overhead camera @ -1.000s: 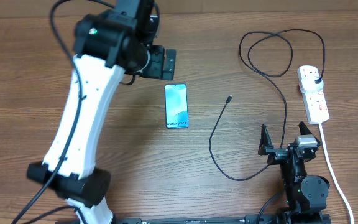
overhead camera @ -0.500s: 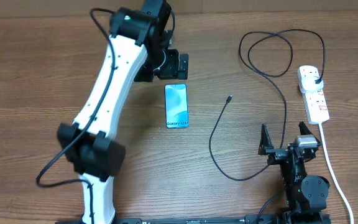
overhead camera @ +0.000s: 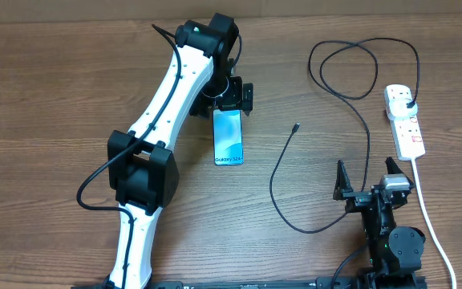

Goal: Plug charger to phone and switch on socket
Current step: 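Lower the left gripper onto the phone's top edge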

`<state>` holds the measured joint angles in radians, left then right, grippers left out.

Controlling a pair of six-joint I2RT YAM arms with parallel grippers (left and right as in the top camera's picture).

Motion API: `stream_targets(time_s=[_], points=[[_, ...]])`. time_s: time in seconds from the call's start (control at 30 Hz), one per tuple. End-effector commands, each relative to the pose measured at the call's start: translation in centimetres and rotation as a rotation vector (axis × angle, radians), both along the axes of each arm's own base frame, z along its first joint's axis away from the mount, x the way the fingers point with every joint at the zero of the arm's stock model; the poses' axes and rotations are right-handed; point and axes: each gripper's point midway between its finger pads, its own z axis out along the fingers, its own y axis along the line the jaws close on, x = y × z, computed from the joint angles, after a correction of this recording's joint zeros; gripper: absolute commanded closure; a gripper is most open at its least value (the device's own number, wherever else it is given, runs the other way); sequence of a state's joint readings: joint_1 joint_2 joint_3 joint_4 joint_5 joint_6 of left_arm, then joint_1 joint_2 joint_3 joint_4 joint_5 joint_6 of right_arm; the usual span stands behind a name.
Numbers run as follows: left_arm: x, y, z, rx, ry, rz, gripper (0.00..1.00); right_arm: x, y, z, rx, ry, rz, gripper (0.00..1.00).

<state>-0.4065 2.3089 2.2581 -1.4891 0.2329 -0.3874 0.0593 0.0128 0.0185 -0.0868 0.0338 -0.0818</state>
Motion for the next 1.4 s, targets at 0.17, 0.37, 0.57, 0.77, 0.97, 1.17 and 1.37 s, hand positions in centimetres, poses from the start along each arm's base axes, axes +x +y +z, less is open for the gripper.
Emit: stream_targets(time_s=[0.17,0.37,0.57,0.77,0.97,1.17,1.37], points=[[1.0,-1.2,-0.7,0.069,-0.060,0.066,0.00,0.0,-0.2,-0.2,0.006,-0.004,-0.010,0.00],[0.8,-0.4,-2.2,0.187,-0.076,0.165,0.00,0.0,-0.2,-0.2,0.006,-0.005,-0.010,0.00],[0.5,-0.2,-4.8,0.203,-0.050,0.210,0.00,0.0,-0.2,-0.2,0.006,-0.005,-0.010,0.00],[0.1,-0.1,-6.8,0.213,-0.035,0.223,0.00,0.0,-0.2,-0.2,0.006,-0.004,-0.010,0.00],[0.3,0.2,-8.6,0.210,-0.052,0.165,0.00,0.0,-0.2,-0.2,0.006,-0.005,-0.010,0.00],[0.5,0.4,-9.2,0.211,-0.062,0.117,0.00,0.0,-0.2,-0.2,0.006,-0.005,-0.010,0.00],[1.0,0.8,-9.3,0.221,-0.082,0.108,0.00,0.0,-0.2,-0.2,0.006,-0.004,-0.010,0.00]])
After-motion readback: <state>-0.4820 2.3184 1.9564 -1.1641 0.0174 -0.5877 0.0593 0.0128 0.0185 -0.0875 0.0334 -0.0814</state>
